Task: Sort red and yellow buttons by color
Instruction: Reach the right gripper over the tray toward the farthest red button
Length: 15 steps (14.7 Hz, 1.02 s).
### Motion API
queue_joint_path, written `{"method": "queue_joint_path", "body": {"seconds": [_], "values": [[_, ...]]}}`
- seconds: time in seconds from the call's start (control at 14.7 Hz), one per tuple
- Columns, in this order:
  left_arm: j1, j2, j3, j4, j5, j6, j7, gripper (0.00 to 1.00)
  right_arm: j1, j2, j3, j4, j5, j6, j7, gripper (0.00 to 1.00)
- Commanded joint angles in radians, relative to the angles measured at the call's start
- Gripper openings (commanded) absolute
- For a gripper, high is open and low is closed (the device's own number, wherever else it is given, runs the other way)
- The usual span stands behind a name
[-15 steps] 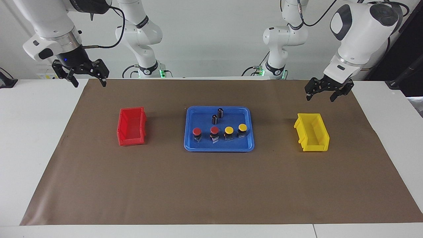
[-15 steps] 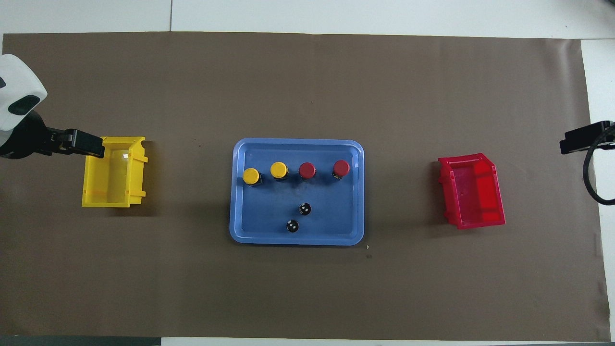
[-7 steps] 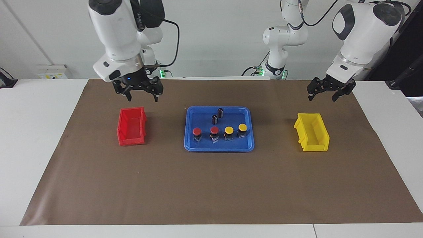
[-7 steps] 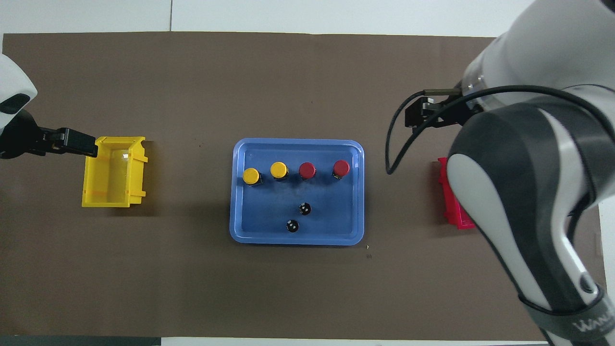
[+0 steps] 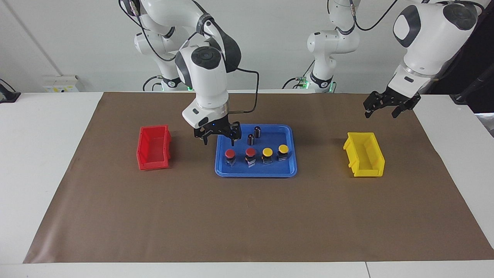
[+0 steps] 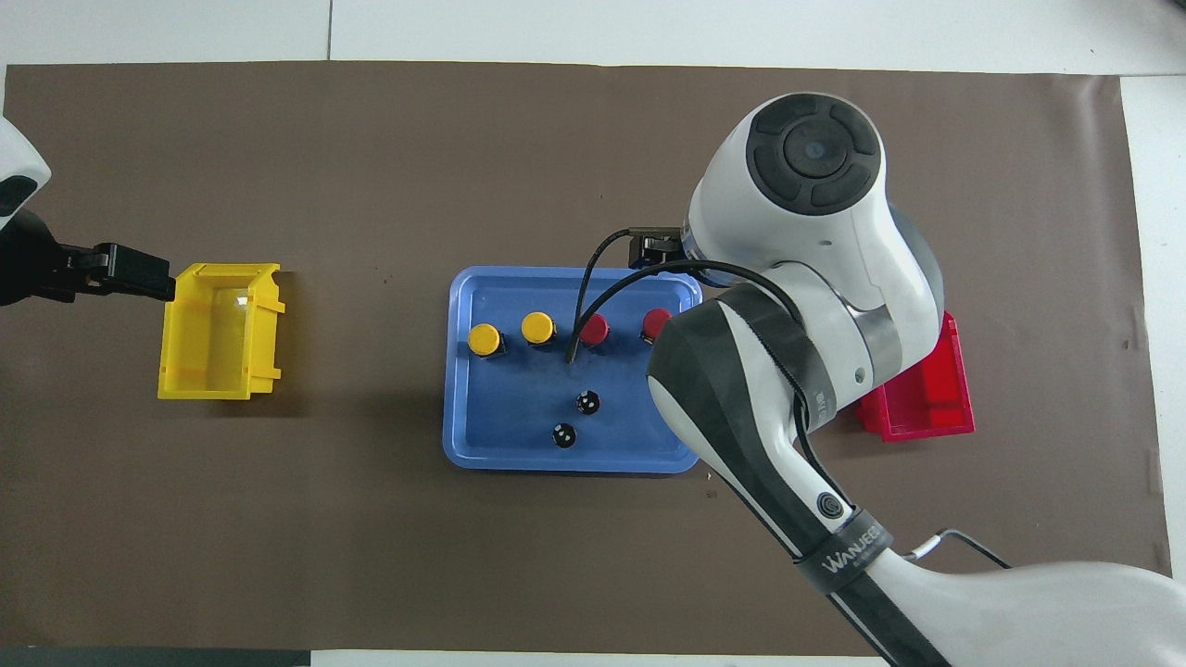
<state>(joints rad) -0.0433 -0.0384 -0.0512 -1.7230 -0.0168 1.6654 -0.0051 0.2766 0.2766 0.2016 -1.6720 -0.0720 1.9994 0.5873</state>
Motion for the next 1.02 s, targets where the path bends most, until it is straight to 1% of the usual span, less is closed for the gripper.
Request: {"method": "queue_joint_path", "body": {"seconds": [0.0, 0.2, 0.41, 0.54, 0.68, 0.95], "values": [[0.005, -0.014, -0.001, -0.012, 0.011, -0.007, -0.015, 1.0, 0.004, -0.041, 0.004, -0.133, -0.011, 0.114, 0.049, 1.0], [0.007, -0.018, -0.001, -0.023, 0.011, 0.007, -0.016, 1.0, 0.019, -0.008, 0.004, -0.135, -0.011, 0.125, 0.062, 1.0], [0.023, -0.034, -0.002, -0.056, 0.012, 0.037, -0.013, 1.0, 0.039, 0.022, 0.002, -0.15, -0.011, 0.173, 0.071, 0.95], [0.025, -0.035, -0.002, -0.06, 0.012, 0.037, -0.006, 1.0, 0.05, 0.047, 0.002, -0.15, -0.012, 0.179, 0.072, 0.91], [0.042, -0.035, -0.002, -0.061, 0.012, 0.06, -0.006, 1.0, 0.047, 0.049, 0.002, -0.15, -0.014, 0.176, 0.065, 0.88], [0.043, -0.035, -0.002, -0.061, 0.012, 0.059, -0.019, 1.0, 0.05, 0.053, 0.002, -0.164, -0.015, 0.196, 0.065, 0.81]]}}
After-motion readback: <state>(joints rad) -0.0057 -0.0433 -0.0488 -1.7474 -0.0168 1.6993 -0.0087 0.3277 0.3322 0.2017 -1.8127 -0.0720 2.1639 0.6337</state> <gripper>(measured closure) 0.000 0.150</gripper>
